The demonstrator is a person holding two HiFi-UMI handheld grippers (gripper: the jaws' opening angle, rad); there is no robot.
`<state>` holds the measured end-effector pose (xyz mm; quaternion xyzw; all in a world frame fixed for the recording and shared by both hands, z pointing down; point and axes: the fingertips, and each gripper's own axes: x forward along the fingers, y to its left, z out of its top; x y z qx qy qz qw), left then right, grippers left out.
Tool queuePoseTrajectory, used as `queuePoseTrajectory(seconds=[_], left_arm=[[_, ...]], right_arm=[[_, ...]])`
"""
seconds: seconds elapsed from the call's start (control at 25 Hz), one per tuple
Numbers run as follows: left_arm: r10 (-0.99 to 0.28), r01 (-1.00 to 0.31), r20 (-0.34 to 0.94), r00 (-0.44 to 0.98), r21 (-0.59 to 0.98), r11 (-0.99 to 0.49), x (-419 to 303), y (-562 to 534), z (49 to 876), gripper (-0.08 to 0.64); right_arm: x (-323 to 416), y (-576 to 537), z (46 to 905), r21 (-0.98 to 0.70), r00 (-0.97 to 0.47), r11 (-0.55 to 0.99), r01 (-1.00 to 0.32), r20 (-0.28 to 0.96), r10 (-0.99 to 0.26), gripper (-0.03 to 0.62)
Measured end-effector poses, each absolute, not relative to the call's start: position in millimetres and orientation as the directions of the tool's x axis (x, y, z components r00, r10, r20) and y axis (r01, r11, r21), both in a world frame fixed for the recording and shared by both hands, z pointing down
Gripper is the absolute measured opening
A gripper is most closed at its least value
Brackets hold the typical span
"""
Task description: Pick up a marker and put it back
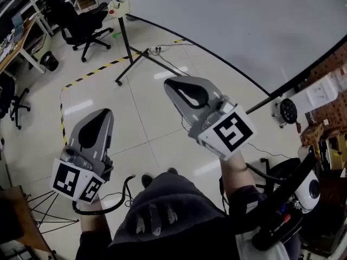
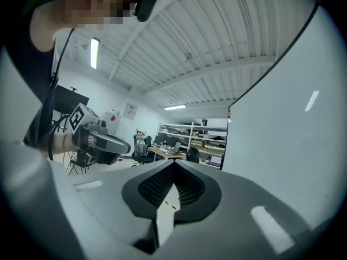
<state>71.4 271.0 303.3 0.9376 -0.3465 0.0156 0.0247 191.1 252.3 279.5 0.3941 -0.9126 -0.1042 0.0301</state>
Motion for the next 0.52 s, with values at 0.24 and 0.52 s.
queuePoseTrajectory(seconds=[0.24, 0.52], left_arm=[[-0.654, -0.654, 0.022, 0.756, 0.050, -0.755, 43, 282, 297, 0.006], [-0.652, -0.652, 0.021, 0.758, 0.048, -0.756, 22, 299, 296, 0.006]], right_arm=[[163, 267, 274, 0.256, -0.696, 0.671, -0.696, -0.011, -0.718, 0.002], [139, 282, 270, 0.277, -0.703, 0.675, -0.683, 0.000, -0.711, 0.002]])
